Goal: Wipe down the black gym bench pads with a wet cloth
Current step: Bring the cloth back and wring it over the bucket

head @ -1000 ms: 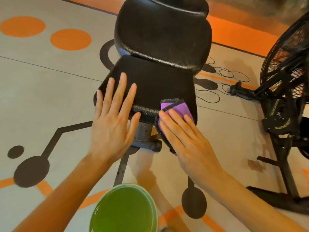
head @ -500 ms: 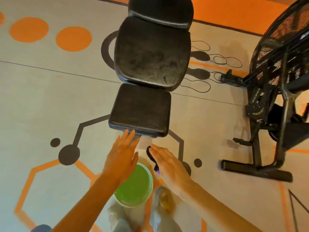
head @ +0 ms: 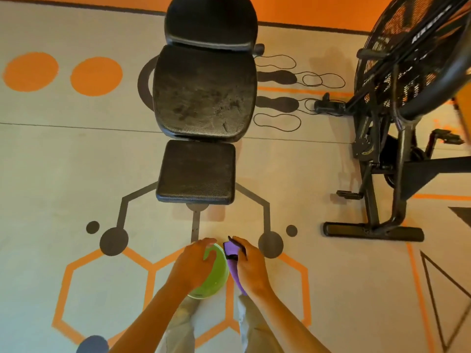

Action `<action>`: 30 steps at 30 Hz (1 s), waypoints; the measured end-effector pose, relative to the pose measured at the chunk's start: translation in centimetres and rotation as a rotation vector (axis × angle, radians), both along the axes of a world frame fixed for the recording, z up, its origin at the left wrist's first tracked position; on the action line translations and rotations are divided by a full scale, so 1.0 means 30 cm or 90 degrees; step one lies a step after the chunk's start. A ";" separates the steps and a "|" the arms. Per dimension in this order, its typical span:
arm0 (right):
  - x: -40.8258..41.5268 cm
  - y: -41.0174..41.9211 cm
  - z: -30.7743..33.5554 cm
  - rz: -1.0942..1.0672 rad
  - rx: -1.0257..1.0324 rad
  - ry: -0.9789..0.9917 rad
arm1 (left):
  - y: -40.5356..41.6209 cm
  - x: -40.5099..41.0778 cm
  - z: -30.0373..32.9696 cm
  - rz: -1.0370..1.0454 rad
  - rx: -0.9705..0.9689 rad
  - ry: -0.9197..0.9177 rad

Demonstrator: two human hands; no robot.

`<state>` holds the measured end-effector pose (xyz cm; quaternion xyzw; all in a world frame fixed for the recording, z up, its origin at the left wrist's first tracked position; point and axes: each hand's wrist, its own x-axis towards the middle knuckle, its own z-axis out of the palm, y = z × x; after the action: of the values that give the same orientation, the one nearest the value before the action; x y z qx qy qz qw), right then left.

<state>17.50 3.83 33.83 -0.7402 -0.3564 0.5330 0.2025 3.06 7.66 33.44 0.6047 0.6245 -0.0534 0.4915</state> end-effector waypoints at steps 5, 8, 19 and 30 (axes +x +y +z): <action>-0.058 -0.040 -0.065 -0.221 -0.038 0.066 | 0.001 0.023 -0.052 0.109 -0.247 -0.174; -0.095 -0.064 -0.119 -0.361 -0.066 0.106 | -0.015 0.037 -0.088 0.202 -0.440 -0.251; -0.099 -0.181 -0.279 -0.482 -0.153 0.242 | -0.069 0.021 -0.285 0.161 -0.469 -0.268; -0.016 -0.265 -0.576 -0.505 -0.288 0.401 | -0.049 0.025 -0.533 0.324 -0.616 -0.275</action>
<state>17.02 -4.12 16.55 -0.6476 0.1507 0.6745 0.3208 3.80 6.20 17.46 0.1397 0.5400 -0.0885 0.8252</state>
